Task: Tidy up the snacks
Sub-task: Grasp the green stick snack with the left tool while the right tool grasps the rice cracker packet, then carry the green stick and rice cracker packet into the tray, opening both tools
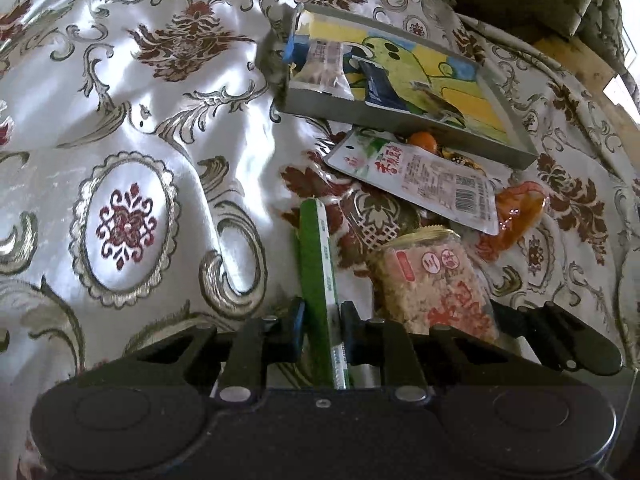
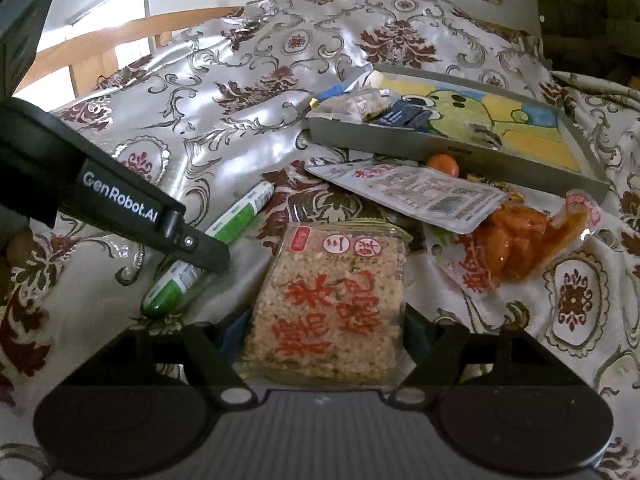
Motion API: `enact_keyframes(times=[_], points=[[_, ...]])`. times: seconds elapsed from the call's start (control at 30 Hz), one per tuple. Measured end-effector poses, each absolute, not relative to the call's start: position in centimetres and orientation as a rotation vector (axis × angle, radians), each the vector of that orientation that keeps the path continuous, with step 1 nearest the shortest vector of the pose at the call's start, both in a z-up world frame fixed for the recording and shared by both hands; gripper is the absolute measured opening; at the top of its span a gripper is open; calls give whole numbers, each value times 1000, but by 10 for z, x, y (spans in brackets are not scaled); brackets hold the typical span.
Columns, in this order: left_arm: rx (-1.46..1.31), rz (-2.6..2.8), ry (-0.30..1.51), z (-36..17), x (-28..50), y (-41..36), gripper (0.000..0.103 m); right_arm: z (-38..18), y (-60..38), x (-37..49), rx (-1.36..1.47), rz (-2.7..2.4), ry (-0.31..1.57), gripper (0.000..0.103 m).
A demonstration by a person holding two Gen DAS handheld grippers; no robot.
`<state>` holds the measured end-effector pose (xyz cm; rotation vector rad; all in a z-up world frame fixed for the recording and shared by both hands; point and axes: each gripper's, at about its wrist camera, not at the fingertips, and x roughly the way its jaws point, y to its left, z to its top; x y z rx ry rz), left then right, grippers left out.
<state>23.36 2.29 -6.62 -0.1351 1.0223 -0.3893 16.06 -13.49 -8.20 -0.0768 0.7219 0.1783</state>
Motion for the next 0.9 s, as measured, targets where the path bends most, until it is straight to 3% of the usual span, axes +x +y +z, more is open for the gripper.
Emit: enact_keyframes(times=[0.9], points=[[-208,-449,943,-44,209,24,18,-54,-148,132,-109,128,584,79]])
